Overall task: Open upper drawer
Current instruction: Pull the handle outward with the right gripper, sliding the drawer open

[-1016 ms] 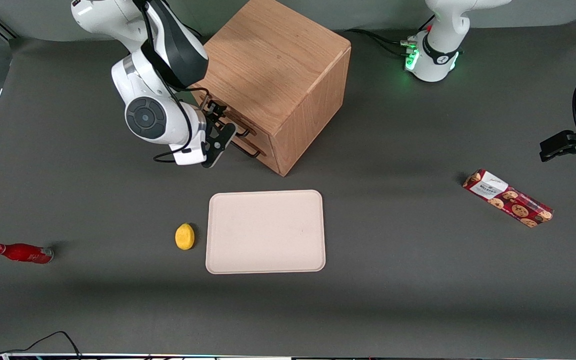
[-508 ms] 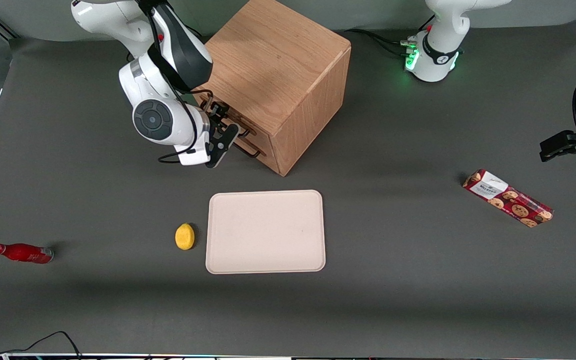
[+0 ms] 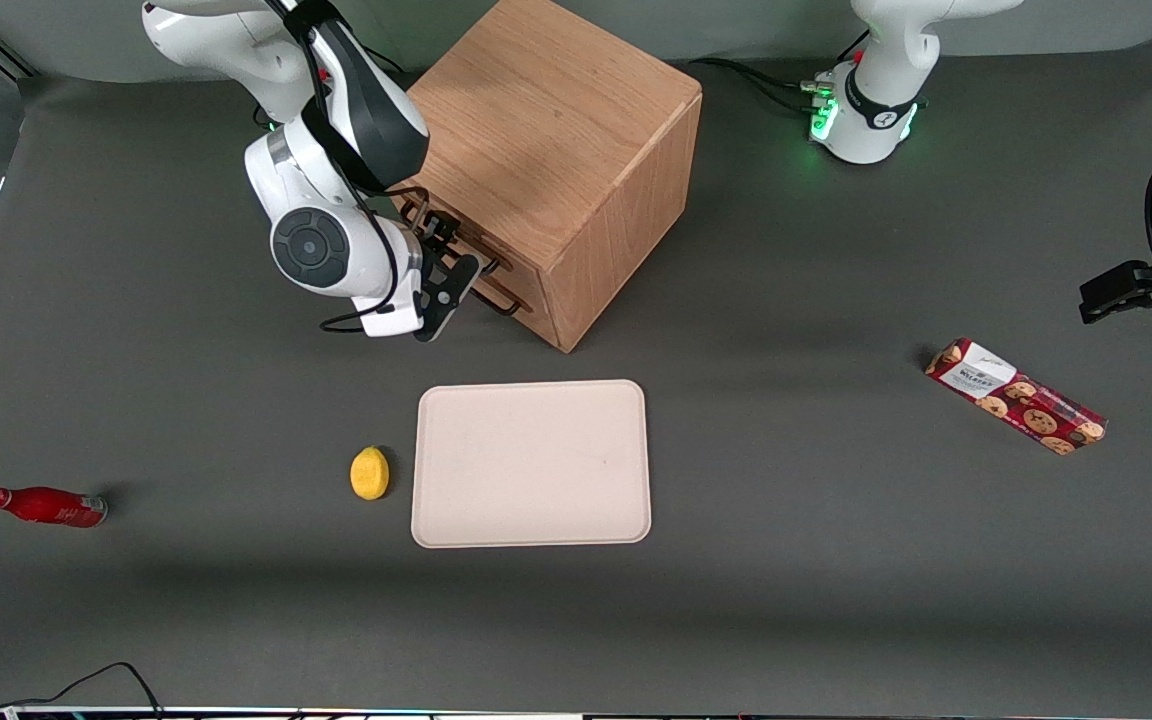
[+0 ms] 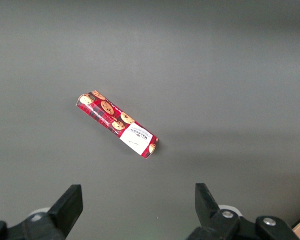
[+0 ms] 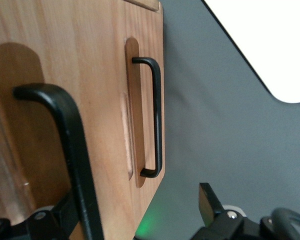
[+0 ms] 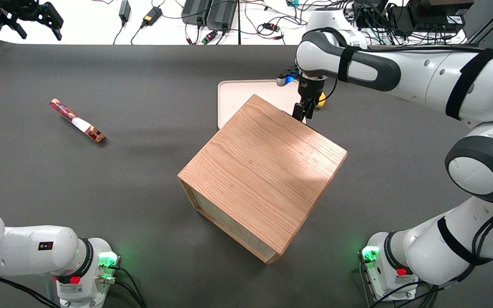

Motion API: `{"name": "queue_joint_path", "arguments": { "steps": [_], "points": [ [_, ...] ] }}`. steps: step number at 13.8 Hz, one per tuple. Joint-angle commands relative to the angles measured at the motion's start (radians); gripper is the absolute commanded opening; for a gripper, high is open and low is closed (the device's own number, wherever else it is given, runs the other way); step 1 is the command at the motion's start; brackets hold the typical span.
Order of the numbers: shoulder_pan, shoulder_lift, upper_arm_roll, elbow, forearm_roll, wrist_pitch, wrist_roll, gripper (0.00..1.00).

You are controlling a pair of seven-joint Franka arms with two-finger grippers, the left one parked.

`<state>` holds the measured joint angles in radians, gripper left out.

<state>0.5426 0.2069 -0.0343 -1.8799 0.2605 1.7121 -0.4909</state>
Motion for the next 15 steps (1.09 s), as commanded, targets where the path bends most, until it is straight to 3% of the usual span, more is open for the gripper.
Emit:
{"name": "queue_joint_path", "arguments": {
  "steps": [1,15],
  "points": [
    [-0.036,0.011,0.011,0.001,0.006,0.02,-0.058,1.0],
    [-0.171,0.1,0.011,0.143,-0.017,0.023,-0.19,1.0]
  ]
}}
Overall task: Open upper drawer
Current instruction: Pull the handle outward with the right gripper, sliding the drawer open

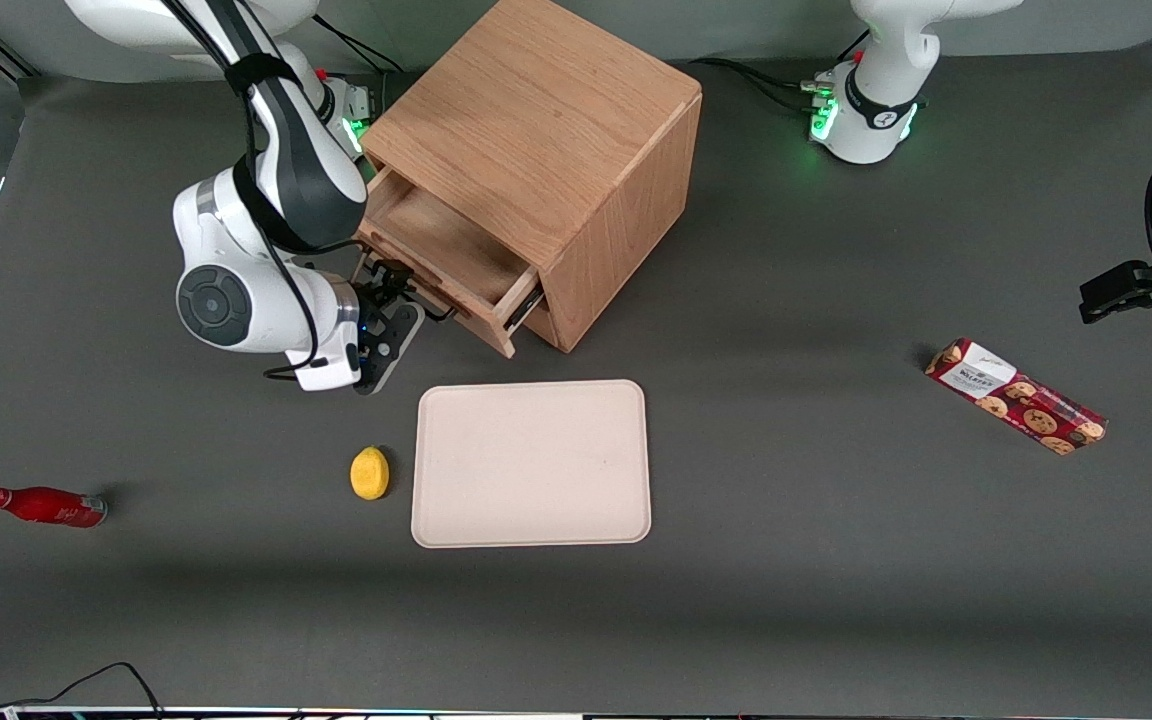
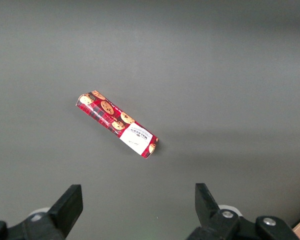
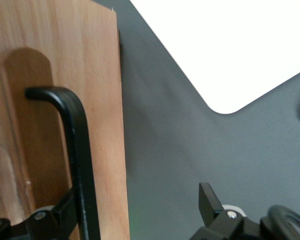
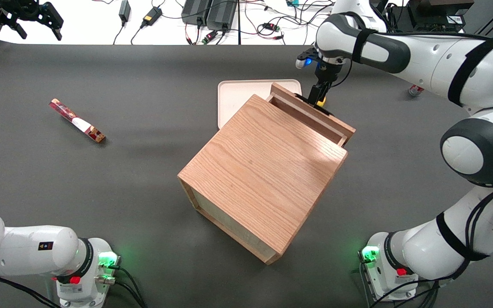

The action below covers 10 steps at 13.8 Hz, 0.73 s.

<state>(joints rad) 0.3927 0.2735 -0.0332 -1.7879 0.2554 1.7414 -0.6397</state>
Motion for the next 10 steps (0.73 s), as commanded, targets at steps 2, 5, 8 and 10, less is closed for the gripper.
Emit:
{"name": "queue_joint_path", "arguments": {
  "steps": [2,5,8,10],
  "points": [
    [-0.038,0.049,0.01,0.068,-0.013,-0.006,-0.064,1.0],
    [-0.058,0.055,0.012,0.088,-0.051,-0.006,-0.094,1.0],
    [-0.08,0.07,0.012,0.103,-0.064,-0.006,-0.13,1.0],
    [-0.091,0.081,0.01,0.12,-0.065,-0.006,-0.156,1.0]
  ]
}}
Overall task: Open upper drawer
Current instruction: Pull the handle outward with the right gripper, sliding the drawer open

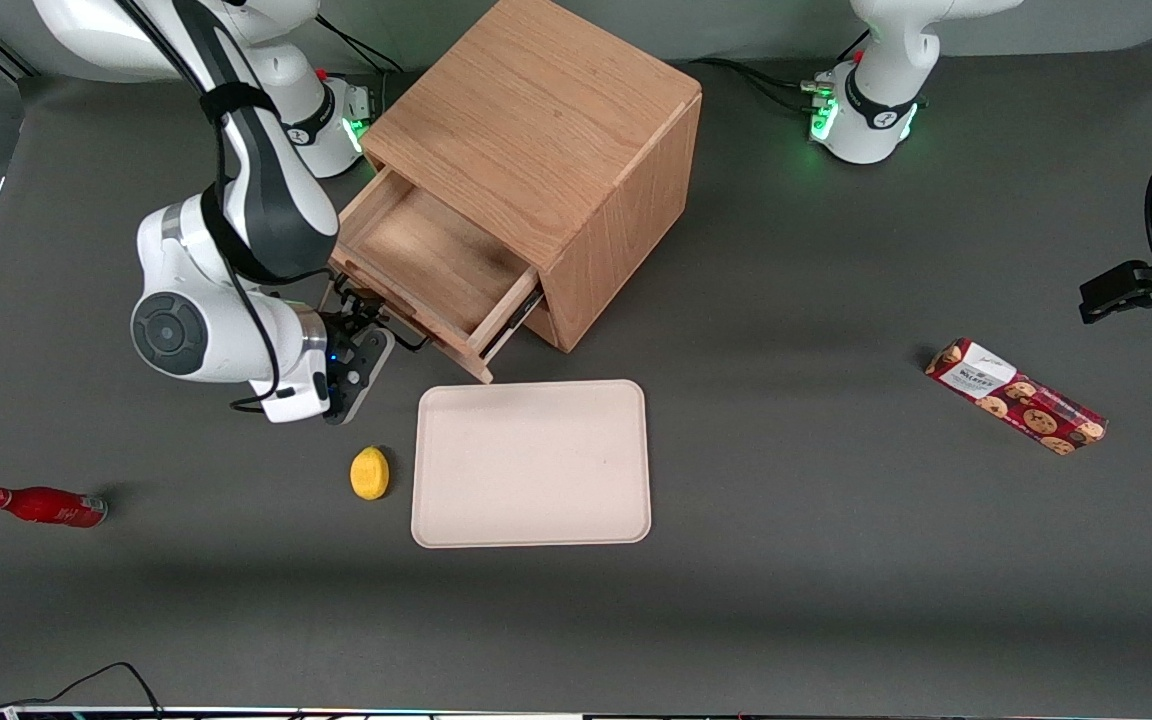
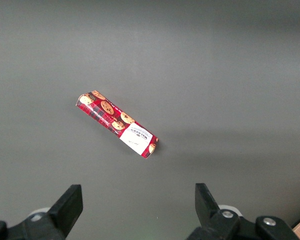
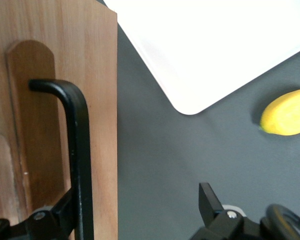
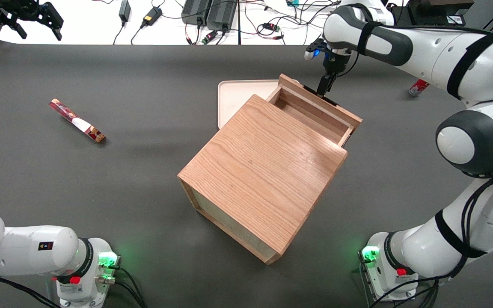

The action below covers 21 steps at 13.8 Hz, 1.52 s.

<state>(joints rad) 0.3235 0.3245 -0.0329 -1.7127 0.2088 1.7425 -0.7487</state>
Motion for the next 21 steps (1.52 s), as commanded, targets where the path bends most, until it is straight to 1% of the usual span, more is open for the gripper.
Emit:
{"name": "queue_joint_path", "arguments": {
  "steps": [1,5,13,21],
  "points": [
    [-0.029,0.033,0.01,0.053,-0.02,-0.008,-0.055,1.0],
    [-0.043,0.047,0.01,0.084,-0.055,-0.008,-0.058,1.0],
    [-0.05,0.087,-0.002,0.153,-0.062,-0.008,-0.113,1.0],
    [-0.096,0.133,-0.002,0.209,-0.068,-0.008,-0.144,1.0]
  ]
}}
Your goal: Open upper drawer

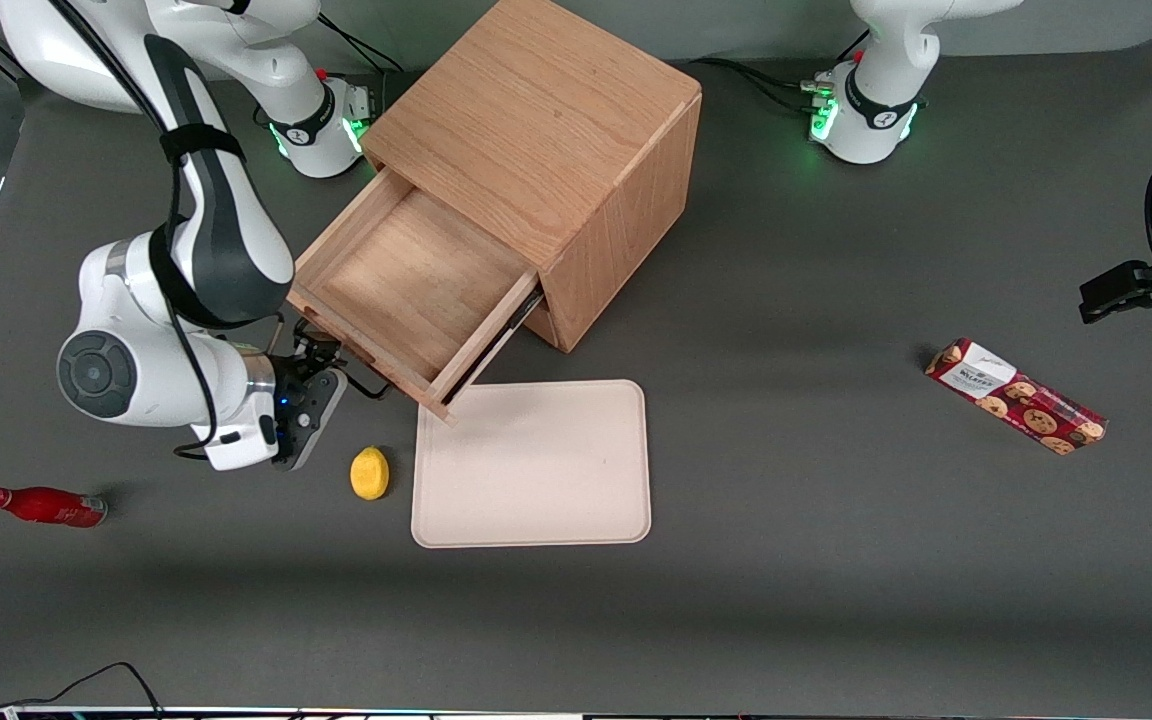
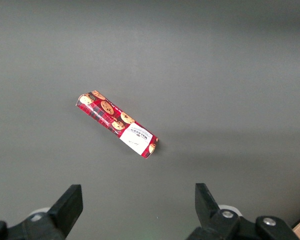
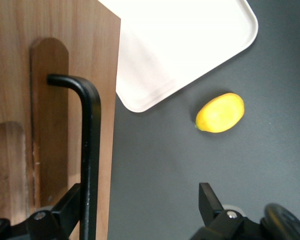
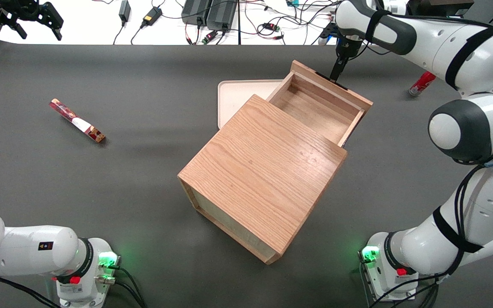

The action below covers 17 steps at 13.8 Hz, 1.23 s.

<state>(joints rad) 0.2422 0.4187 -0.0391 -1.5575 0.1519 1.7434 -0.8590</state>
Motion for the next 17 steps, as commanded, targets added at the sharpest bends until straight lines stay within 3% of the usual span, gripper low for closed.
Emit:
{"name": "queue_joint_path", "arguments": {
  "steps": [1,17],
  "points": [
    [-0.015,0.046,0.004,0.06,-0.012,-0.009,-0.035,1.0],
    [-0.044,0.026,0.004,0.132,-0.028,-0.056,-0.023,1.0]
  ]
}}
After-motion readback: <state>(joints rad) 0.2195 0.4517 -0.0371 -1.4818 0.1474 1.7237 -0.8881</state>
